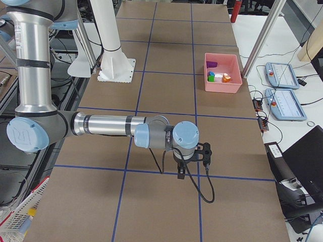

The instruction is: Put all blocks into box

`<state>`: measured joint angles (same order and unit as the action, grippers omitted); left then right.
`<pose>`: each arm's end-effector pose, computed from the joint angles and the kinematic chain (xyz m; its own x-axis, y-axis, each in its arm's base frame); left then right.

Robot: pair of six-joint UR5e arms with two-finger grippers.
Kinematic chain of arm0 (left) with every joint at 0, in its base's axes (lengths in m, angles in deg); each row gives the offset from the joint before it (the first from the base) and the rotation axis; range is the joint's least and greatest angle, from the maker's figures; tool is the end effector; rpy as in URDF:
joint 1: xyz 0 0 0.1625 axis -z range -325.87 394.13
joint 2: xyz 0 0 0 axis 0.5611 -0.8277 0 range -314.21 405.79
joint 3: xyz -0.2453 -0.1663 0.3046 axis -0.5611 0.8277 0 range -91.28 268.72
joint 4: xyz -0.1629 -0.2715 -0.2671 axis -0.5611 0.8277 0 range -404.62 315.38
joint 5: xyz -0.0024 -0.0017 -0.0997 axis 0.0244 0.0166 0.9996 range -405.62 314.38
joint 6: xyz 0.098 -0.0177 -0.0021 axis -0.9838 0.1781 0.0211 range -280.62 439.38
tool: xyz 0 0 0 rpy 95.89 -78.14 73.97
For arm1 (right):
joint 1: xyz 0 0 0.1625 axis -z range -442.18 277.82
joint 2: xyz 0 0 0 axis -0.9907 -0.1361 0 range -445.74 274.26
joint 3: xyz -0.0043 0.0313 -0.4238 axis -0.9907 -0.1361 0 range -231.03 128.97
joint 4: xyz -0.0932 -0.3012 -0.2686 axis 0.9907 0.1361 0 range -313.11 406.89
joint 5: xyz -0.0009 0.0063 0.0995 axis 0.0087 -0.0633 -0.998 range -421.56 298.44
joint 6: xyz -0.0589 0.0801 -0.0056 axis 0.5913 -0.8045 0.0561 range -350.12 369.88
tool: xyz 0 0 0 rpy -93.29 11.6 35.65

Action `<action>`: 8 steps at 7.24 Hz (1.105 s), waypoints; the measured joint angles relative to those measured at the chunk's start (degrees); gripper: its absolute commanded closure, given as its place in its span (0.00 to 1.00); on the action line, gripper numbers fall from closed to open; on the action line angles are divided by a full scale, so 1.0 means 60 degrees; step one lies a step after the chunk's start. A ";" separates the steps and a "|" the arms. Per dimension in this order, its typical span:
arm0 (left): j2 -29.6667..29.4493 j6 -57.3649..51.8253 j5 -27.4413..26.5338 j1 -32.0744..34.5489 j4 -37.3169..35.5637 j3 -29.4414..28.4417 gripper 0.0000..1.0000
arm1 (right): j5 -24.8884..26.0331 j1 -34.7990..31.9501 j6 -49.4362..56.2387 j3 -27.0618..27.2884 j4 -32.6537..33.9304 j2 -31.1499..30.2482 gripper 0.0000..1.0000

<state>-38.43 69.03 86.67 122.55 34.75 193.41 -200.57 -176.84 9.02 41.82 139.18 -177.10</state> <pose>-0.0541 -0.4438 0.6012 0.7230 0.1798 -0.6670 -0.1602 0.9829 0.0914 0.0971 -0.4744 0.6439 0.6516 0.0786 0.7545 -0.0910 0.9955 -0.0251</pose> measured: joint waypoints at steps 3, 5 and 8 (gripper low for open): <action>-0.0039 0.0043 0.0007 0.0000 -0.0001 0.0003 0.00 | 0.0018 0.0000 -0.0130 -0.0005 -0.0015 0.0038 0.00; -0.0103 0.1326 0.0016 0.0000 0.0020 0.0067 0.00 | 0.0037 0.0000 -0.0135 -0.0006 -0.0016 0.0066 0.00; -0.0153 0.2349 0.0027 0.0000 0.0159 0.0113 0.00 | 0.0052 0.0000 -0.0135 0.0007 -0.0016 0.0089 0.00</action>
<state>-39.35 83.12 86.83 122.55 35.70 194.09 -200.25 -176.84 8.21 41.86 139.09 -176.57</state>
